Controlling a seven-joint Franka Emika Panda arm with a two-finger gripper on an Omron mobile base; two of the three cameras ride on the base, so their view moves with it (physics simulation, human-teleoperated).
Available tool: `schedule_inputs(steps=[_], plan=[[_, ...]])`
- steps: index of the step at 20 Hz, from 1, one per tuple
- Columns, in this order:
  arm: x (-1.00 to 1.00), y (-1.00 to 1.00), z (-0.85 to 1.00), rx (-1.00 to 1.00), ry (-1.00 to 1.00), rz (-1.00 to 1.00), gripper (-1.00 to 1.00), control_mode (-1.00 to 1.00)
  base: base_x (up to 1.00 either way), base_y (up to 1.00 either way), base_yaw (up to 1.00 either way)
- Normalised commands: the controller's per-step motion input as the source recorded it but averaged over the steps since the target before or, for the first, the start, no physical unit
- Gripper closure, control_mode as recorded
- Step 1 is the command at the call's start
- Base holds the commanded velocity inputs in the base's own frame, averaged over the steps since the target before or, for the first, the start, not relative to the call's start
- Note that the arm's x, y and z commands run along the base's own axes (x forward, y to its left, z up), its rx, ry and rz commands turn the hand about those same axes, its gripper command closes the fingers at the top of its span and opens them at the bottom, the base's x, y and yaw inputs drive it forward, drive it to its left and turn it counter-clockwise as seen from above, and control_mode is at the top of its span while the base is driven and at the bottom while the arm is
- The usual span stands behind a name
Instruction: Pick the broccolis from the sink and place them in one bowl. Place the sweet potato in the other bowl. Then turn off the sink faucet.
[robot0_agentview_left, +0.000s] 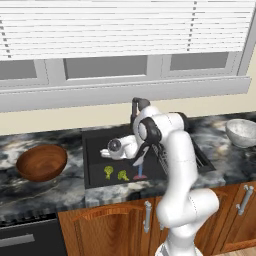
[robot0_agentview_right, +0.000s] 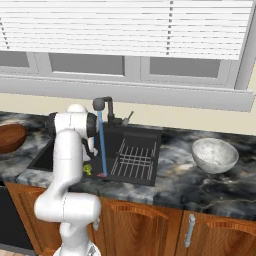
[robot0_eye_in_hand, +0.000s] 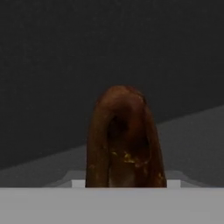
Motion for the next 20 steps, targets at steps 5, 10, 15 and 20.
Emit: schedule_inputs(steps=[5, 10, 15, 20], plan=[[-0.8, -0.02, 1.0, 0.0, -0.18, 0.0, 1.0, -1.0, 0.0, 0.0, 0.0], [-0.92, 0.0, 1.0, 0.02, -0.09, 0.0, 1.0, -1.0, 0.0, 0.0, 0.0], [-0.67, 0.0, 1.0, 0.04, 0.0, 0.0, 1.0, -1.0, 0.0, 0.0, 0.0], [-0.57, -0.01, 1.0, 0.05, 0.0, 0.0, 1.0, -1.0, 0.0, 0.0, 0.0]])
